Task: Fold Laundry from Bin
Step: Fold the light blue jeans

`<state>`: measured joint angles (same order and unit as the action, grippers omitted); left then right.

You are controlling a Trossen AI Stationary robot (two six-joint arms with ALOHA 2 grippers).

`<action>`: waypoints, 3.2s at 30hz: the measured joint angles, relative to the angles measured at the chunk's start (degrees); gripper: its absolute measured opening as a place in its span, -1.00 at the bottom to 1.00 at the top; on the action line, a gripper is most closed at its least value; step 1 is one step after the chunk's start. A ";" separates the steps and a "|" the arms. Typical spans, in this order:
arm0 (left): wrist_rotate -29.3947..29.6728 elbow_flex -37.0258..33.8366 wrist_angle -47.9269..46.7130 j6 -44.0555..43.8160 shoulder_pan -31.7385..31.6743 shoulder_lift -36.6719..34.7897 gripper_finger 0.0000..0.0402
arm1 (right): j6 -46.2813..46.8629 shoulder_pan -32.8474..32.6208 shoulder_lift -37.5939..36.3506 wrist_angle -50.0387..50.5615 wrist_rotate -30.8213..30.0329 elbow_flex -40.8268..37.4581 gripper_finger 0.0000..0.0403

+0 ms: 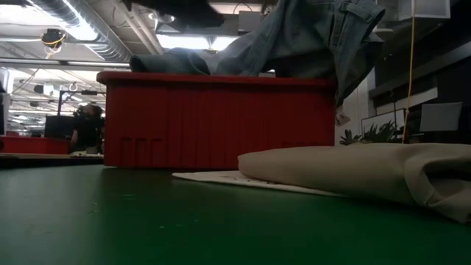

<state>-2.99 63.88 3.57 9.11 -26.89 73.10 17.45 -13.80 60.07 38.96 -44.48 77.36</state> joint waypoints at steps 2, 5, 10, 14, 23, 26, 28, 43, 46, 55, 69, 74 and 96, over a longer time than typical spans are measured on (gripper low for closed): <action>-0.71 0.00 -0.69 -0.25 3.18 0.63 -0.32 | 0.00 0.00 0.00 0.00 -0.01 0.00 -0.97; -0.43 0.00 -1.63 0.36 7.88 2.51 -0.32 | 0.00 0.00 0.00 0.00 0.01 0.00 -0.97; 5.28 0.00 -1.16 3.03 13.64 6.23 -0.32 | 0.00 0.00 -0.02 0.00 0.13 0.00 -0.97; 10.99 0.00 0.24 5.63 16.58 9.63 -0.28 | 0.00 0.00 -0.02 0.00 0.55 0.00 -0.97; 20.84 0.00 7.01 7.35 18.12 18.26 0.14 | 0.00 0.00 -0.02 0.02 2.06 0.00 -0.97; 25.52 0.00 7.63 8.46 18.12 19.95 0.19 | 0.00 0.02 -0.02 0.07 2.08 0.00 -0.97; 28.39 0.02 7.61 8.15 18.12 20.46 0.19 | 0.00 0.02 -0.02 0.09 2.08 0.00 -0.97; 38.46 0.00 14.61 9.73 21.00 20.17 0.16 | -1.35 0.02 -0.02 0.09 2.08 0.00 -0.97; 38.44 0.01 14.58 9.48 21.09 20.17 0.16 | -1.49 0.02 -0.02 0.11 2.08 0.00 -0.97; 39.01 0.02 12.99 6.26 23.55 20.13 0.16 | -1.75 0.00 -0.22 0.17 2.13 0.00 -0.97; 52.32 0.02 12.32 6.20 27.41 20.06 0.16 | -2.99 0.00 -0.42 0.20 2.15 0.00 -0.97; 46.90 0.07 12.32 1.23 24.45 21.37 0.16 | -2.99 -0.05 -0.42 0.17 2.14 0.00 -0.97; 40.56 0.07 19.02 0.26 17.96 24.94 -0.13 | -2.98 -0.04 -0.39 0.10 3.13 0.00 -0.97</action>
<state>37.57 63.94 22.59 9.37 -8.93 98.04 14.47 -13.85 59.68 39.06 -41.34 77.36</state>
